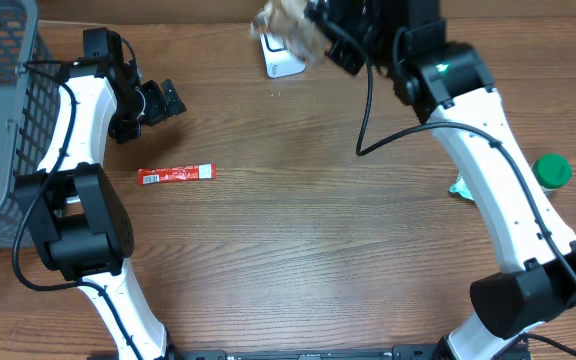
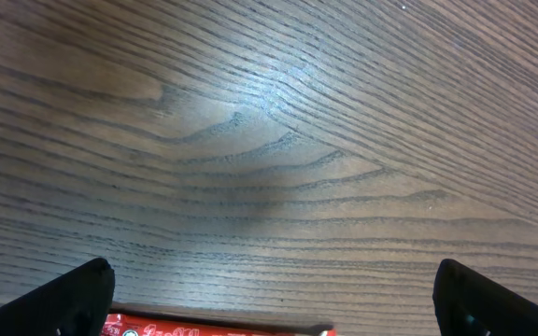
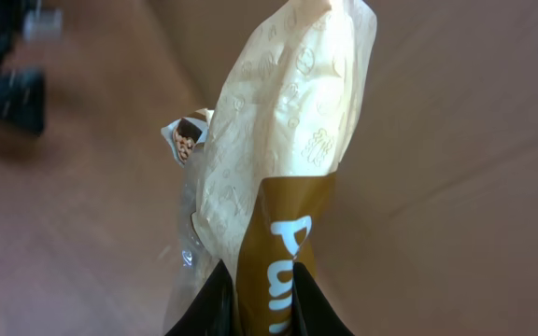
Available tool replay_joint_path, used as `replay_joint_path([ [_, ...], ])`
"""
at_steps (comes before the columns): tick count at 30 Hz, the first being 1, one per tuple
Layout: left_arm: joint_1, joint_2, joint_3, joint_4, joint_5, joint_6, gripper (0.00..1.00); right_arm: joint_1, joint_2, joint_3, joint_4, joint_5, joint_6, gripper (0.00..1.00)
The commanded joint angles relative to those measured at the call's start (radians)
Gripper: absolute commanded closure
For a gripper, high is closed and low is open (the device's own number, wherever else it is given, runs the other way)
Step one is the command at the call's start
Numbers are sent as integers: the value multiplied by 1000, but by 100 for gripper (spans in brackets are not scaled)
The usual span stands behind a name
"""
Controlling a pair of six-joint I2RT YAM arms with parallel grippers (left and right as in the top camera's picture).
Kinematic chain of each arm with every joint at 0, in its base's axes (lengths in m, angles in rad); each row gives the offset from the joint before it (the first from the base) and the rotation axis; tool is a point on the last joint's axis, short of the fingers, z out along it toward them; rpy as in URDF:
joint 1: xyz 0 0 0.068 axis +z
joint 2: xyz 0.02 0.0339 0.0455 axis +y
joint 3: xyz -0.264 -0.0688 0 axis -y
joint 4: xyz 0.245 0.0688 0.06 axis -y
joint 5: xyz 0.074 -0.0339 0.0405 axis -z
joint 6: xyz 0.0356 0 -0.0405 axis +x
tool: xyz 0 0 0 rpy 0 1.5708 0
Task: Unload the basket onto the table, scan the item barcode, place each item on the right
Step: 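Hold the snack bag barcode in front of the white scanner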
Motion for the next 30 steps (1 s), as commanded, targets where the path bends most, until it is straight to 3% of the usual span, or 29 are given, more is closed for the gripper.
replay_joint_path([
  [1,0,-39,22,1,16,15,0,-2,-13,51,36,7,-34,97],
  [13,0,-39,22,1,16,15,0,-2,145,50,276,8,-100,96],
  [22,0,-39,22,1,16,15,0,-2,362,50,615,101,-108,96],
  [26,0,-39,22,1,16,15,0,-2,460,50,778,155,-233,96],
  [30,0,-39,22,1,16,15,0,-2,510,50,864,175,-234,96],
])
